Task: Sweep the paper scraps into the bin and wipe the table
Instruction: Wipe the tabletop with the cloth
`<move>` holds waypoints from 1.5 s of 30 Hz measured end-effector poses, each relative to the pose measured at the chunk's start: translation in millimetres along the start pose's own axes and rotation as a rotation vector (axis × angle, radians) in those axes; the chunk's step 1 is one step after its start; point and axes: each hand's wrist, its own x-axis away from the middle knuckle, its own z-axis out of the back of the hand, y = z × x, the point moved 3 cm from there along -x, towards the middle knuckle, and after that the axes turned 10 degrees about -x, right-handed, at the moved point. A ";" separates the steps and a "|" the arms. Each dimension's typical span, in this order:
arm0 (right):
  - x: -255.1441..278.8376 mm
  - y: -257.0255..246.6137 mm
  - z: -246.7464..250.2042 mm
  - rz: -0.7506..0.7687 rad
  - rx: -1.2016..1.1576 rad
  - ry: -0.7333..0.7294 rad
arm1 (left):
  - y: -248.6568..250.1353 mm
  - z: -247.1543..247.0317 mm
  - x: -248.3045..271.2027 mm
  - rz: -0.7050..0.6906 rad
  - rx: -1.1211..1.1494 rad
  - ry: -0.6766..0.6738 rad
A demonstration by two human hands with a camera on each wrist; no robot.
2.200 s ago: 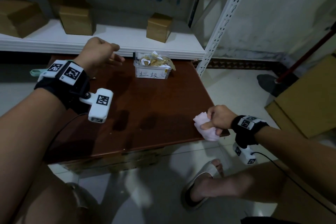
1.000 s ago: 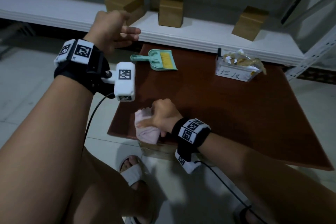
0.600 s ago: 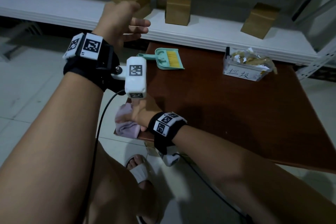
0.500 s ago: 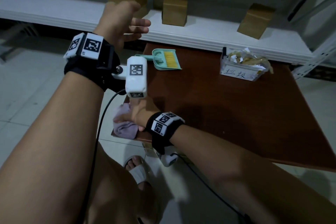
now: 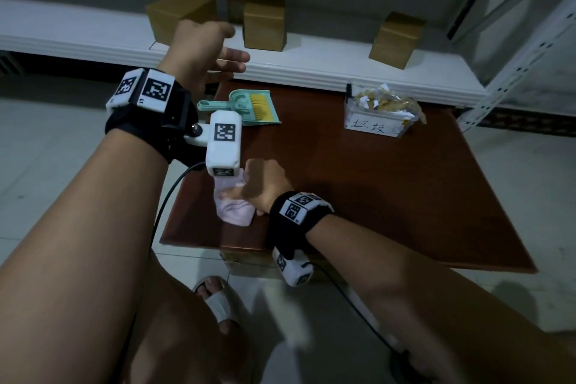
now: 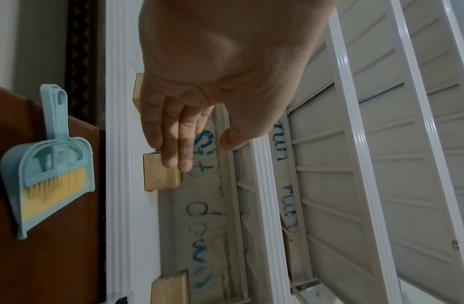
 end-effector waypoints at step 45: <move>156.2 335.7 286.1 -0.573 -0.016 0.720 | 5.5 -95.2 3.1 -0.013 -0.128 -0.186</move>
